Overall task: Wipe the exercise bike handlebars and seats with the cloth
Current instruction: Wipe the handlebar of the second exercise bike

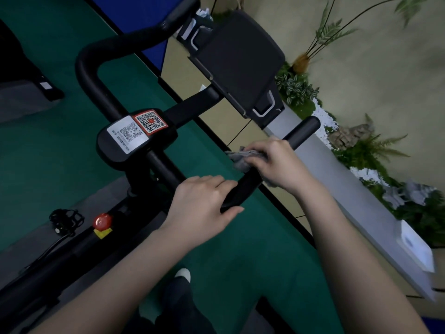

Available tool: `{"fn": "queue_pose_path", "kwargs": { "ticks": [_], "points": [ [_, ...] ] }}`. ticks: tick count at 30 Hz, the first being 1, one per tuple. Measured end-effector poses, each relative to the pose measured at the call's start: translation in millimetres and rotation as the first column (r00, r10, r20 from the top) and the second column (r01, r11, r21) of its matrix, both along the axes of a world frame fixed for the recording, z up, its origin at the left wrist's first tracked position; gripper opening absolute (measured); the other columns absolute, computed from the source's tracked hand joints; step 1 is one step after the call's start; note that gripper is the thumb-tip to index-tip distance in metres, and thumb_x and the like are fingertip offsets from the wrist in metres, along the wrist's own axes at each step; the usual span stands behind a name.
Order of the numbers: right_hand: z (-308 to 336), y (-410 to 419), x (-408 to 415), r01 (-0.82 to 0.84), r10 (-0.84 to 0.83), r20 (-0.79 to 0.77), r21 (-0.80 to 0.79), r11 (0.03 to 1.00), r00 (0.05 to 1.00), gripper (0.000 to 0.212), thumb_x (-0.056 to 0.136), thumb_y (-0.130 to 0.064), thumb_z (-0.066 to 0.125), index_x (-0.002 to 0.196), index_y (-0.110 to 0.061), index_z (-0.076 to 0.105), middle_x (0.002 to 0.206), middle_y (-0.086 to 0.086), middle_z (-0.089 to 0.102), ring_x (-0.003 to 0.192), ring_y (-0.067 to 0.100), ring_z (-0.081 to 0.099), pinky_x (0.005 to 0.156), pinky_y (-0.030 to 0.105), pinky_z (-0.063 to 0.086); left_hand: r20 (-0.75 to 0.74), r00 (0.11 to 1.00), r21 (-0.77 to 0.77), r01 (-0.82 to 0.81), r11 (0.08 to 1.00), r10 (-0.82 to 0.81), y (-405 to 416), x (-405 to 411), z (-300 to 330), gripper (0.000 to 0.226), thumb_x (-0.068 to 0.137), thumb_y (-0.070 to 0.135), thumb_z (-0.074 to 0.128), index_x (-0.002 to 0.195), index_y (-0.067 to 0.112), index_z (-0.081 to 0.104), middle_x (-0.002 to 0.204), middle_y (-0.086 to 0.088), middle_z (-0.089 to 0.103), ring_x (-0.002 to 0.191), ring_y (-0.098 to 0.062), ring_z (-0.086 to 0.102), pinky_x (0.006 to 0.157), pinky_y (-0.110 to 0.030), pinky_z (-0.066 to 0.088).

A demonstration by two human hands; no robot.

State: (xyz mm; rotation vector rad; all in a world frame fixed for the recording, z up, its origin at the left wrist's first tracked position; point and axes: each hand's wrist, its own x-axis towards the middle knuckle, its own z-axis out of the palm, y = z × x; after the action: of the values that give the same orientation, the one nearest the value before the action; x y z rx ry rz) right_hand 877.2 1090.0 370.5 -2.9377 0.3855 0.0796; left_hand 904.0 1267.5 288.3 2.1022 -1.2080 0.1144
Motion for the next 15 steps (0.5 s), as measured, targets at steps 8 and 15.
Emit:
{"fn": "queue_pose_path", "kwargs": {
  "ticks": [8, 15],
  "points": [
    [2, -19, -7, -0.016, 0.028, 0.151, -0.077, 0.997, 0.988, 0.013, 0.091, -0.015, 0.062, 0.101, -0.012, 0.07, 0.074, -0.015, 0.052, 0.087, 0.025, 0.049, 0.074, 0.033, 0.038, -0.067, 0.997, 0.06, -0.036, 0.998, 0.04, -4, -4, 5, 0.05, 0.078, 0.066, 0.041, 0.097, 0.029, 0.068, 0.072, 0.012, 0.063, 0.065, -0.011, 0.062, 0.06, -0.027, 0.045],
    [-31, -23, -39, -0.055, 0.046, 0.5, 0.003, 0.999, 0.865, 0.024, 0.086, 0.002, 0.06, 0.108, -0.004, 0.066, 0.099, 0.006, 0.066, 0.09, 0.02, 0.051, 0.082, 0.017, 0.038, -0.117, 0.99, 0.037, -0.079, 0.996, 0.083, -25, -9, 20, 0.056, 0.083, 0.065, 0.037, 0.11, 0.023, 0.063, 0.089, 0.005, 0.065, 0.08, -0.021, 0.063, 0.06, -0.034, 0.05]
  ]
}}
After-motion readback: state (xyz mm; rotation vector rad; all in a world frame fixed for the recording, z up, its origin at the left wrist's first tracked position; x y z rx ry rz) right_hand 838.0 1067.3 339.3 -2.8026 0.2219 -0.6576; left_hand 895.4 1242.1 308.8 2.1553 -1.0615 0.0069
